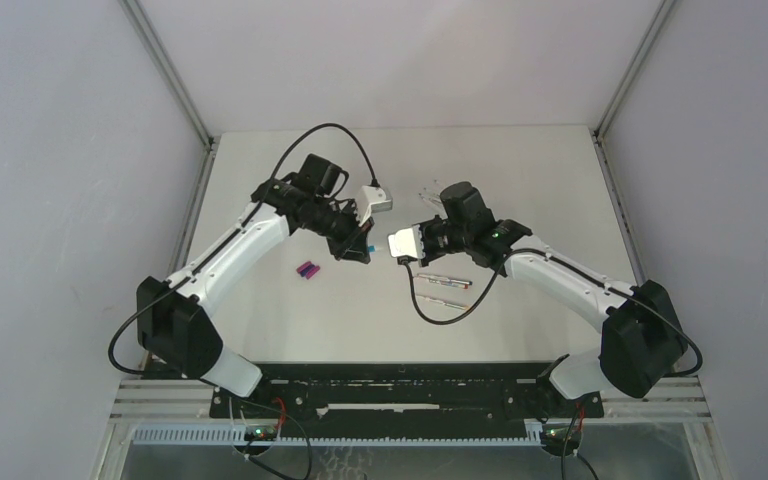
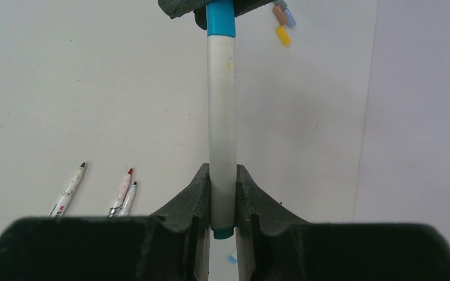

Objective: Open the pen caps
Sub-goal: Open the pen cap from the pen.

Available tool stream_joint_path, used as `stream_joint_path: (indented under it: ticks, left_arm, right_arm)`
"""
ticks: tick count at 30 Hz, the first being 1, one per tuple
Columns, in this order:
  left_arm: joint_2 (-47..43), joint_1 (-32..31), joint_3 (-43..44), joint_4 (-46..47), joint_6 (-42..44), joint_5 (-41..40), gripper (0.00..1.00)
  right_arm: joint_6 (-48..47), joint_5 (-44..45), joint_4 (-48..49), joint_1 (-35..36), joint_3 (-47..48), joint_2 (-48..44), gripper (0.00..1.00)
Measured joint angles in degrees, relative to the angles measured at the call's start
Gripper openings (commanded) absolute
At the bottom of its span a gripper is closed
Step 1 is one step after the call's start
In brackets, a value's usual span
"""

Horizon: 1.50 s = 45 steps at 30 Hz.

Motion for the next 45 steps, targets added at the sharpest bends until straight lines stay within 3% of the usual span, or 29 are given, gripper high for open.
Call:
stream_joint_path:
  ticks: [20, 45]
  left_arm:
    - [-4.31, -0.22, -5.99, 6.60, 0.90, -2.93, 0.00]
    - [-2.89, -0.20, -6.03, 7.32, 0.83, -0.63, 0.00]
  right_arm:
    - [-0.46, 1.57, 0.55, 1.03, -0.11, 0.07, 0.00]
    - [-2.03, 3.78, -0.87, 1.11, -0.11, 0.07, 0.00]
